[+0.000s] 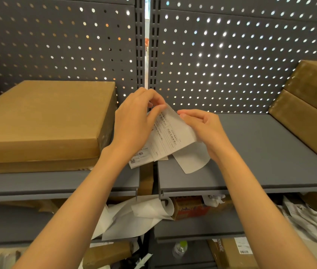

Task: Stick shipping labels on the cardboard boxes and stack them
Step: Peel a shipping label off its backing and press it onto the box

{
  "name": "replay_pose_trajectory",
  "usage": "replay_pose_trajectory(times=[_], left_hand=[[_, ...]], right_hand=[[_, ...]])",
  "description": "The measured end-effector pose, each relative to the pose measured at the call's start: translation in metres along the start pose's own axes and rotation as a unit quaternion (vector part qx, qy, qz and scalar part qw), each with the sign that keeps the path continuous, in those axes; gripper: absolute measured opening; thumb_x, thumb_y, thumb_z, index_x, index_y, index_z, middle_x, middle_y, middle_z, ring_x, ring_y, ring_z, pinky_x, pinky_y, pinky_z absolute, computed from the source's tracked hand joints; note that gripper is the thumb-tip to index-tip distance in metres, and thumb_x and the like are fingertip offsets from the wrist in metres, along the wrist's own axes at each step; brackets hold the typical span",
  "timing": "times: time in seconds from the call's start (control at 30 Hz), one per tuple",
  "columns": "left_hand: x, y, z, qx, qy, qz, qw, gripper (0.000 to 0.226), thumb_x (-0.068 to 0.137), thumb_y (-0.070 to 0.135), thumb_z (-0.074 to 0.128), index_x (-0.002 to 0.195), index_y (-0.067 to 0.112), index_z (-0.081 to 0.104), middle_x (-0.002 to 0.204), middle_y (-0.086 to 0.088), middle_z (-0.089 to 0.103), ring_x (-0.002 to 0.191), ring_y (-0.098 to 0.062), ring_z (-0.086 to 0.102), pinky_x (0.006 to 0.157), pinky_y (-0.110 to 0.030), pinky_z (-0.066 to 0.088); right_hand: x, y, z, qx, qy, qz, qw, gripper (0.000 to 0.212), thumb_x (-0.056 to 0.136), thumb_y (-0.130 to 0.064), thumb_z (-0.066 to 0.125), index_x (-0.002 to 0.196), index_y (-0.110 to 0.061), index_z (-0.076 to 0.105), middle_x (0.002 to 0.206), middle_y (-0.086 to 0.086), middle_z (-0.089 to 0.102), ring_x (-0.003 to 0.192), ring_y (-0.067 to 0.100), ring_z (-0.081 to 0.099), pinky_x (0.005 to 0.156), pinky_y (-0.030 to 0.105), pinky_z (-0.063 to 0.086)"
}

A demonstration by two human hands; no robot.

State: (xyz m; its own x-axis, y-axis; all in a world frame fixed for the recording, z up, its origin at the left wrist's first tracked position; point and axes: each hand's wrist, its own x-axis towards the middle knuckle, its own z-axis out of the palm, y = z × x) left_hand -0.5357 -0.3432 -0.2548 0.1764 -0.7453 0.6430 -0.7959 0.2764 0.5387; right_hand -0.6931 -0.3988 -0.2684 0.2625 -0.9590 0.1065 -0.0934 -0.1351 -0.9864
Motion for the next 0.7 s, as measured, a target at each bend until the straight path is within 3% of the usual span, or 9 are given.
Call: replay_pose_trajectory(times=[0.3, 0.47, 0.6, 0.7], left_hand=[[0.002, -0.002, -0.002, -0.038, 0.019, -0.006, 0.999, 0.003, 0.089, 0.026, 0.06, 0.087, 0.027, 0.062, 0.09, 0.011, 0.062, 0.082, -0.007, 0.058, 0.077, -0.041, 0.05], [0.003, -0.002, -0.005, -0.048, 0.021, -0.01, 0.999, 0.003, 0.089, 0.026, 0.06, 0.088, 0.027, 0.063, 0.088, 0.012, 0.064, 0.081, -0.004, 0.058, 0.073, -0.031, 0.05], [0.004, -0.001, -0.009, -0.063, 0.024, -0.019, 0.998, 0.005, 0.09, 0.028, 0.06, 0.088, 0.025, 0.064, 0.088, 0.013, 0.065, 0.083, -0.005, 0.06, 0.072, -0.023, 0.046], [0.006, 0.0, -0.013, -0.084, 0.03, -0.025, 0.996, 0.006, 0.089, 0.027, 0.06, 0.085, 0.025, 0.064, 0.084, 0.016, 0.065, 0.079, -0.004, 0.061, 0.072, -0.025, 0.047]], right_hand=[[-0.001, 0.001, 0.001, 0.012, -0.006, 0.001, 1.0, 0.015, 0.091, -0.011, 0.06, 0.103, -0.011, 0.069, 0.081, -0.008, 0.069, 0.064, -0.009, 0.063, 0.055, 0.005, 0.044], [0.0, 0.001, -0.001, 0.004, 0.006, 0.0, 1.0, 0.015, 0.091, -0.01, 0.059, 0.102, -0.01, 0.069, 0.081, -0.007, 0.069, 0.061, -0.01, 0.062, 0.053, 0.004, 0.042], [0.001, 0.001, -0.004, -0.017, 0.023, 0.005, 1.0, 0.019, 0.092, -0.012, 0.058, 0.107, -0.009, 0.069, 0.084, -0.002, 0.068, 0.052, -0.011, 0.057, 0.041, 0.004, 0.034], [0.003, 0.004, -0.006, -0.023, 0.031, 0.002, 0.999, 0.018, 0.092, -0.013, 0.059, 0.105, -0.01, 0.07, 0.084, -0.004, 0.069, 0.058, -0.012, 0.059, 0.046, 0.003, 0.037]])
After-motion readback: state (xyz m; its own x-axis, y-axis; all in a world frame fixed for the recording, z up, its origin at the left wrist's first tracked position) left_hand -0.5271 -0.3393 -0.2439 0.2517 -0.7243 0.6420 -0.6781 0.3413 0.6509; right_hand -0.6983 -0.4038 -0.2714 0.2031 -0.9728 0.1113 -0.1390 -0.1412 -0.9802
